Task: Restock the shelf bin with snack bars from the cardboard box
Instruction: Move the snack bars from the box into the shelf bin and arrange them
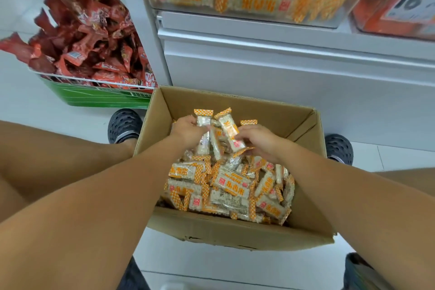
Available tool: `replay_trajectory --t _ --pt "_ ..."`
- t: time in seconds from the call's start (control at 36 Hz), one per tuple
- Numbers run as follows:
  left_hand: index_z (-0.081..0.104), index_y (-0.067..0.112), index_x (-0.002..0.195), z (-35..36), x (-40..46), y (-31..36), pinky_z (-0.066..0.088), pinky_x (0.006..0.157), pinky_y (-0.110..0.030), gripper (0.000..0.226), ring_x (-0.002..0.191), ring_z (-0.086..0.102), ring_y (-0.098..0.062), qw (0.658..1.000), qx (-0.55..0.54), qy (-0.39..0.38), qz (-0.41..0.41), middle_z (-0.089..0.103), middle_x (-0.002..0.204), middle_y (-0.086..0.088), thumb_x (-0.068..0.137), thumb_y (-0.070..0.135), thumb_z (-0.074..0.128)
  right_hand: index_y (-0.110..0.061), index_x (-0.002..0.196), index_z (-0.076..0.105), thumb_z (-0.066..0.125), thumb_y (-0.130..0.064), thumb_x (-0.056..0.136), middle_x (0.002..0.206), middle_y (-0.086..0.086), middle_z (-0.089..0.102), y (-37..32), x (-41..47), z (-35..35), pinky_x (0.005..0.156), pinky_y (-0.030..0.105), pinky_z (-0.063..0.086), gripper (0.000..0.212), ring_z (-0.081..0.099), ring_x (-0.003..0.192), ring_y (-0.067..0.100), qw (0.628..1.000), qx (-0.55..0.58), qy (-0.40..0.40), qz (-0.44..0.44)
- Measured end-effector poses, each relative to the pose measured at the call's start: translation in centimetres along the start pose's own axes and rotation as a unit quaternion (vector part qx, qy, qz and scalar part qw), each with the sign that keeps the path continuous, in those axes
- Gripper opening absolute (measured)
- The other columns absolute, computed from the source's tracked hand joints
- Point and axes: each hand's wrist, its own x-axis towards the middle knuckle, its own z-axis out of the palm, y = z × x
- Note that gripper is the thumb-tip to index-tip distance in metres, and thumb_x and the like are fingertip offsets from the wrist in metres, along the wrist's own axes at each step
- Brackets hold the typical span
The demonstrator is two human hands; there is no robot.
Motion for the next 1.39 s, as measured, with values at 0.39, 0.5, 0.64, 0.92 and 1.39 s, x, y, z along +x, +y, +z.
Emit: replay_trajectory --t 0.39,0.5,0.64,0.92,1.39 --pt "0.063 0.012 0.119 1.1 -3.1 3.7 0.060 0.073 -0.036 0.042 0.093 0.073 -0.024 0.963 -0.223 -0.141 -0.050 0.074 0.105 -0.008 0.092 0.043 0.066 -0.004 0.109 0.072 0.075 -0.014 0.088 0.097 0.008 0.076 -1.9 -2.7 0.3 0.071 0.029 0.061 0.023 0.073 0.081 0.016 0.997 0.067 -0.031 -0.026" --pt "0.062 0.005 0.102 1.2 -2.7 3.4 0.060 0.077 -0.052 0.030 0.080 0.072 -0.034 0.984 -0.169 0.018 -0.061 0.072 0.086 -0.014 0.087 0.028 0.074 -0.002 0.103 0.073 0.071 -0.019 0.093 0.088 0.009 0.072 -2.1 -1.6 1.2 0.065 0.033 0.061 0.020 0.068 0.069 0.017 0.998 0.020 0.049 -0.023" --pt "0.051 0.007 0.126 -0.8 -2.4 2.2 0.057 0.082 -0.046 0.069 0.100 0.065 -0.038 0.981 -0.098 0.143 -0.089 0.065 0.112 -0.014 0.074 0.043 0.077 -0.003 0.106 0.070 0.079 -0.040 0.083 0.100 0.012 0.072 -1.1 -0.2 4.1 0.092 0.044 0.053 0.045 0.067 0.093 0.029 0.940 -0.329 0.084 -0.039" --pt "0.033 0.008 0.147 -1.6 -2.0 0.2 0.044 0.100 -0.043 0.085 0.128 0.049 -0.036 0.974 -0.132 0.114 -0.143 0.049 0.143 -0.011 0.080 0.037 0.077 -0.015 0.059 0.044 0.080 -0.031 0.081 0.060 0.004 0.047 0.2 1.1 6.8 0.052 0.032 0.041 0.045 0.053 0.057 0.024 0.949 -0.302 0.092 -0.013" --pt "0.052 0.009 0.133 -1.1 -4.5 7.8 0.051 0.094 -0.050 0.102 0.114 0.063 -0.036 0.921 -0.352 -0.119 -0.119 0.063 0.129 -0.019 0.070 0.089 0.047 -0.023 0.138 0.053 0.058 -0.037 0.100 0.120 -0.007 0.065 -4.6 -7.8 3.4 0.079 0.035 0.052 0.040 0.066 0.091 0.015 0.938 -0.209 0.067 -0.269"
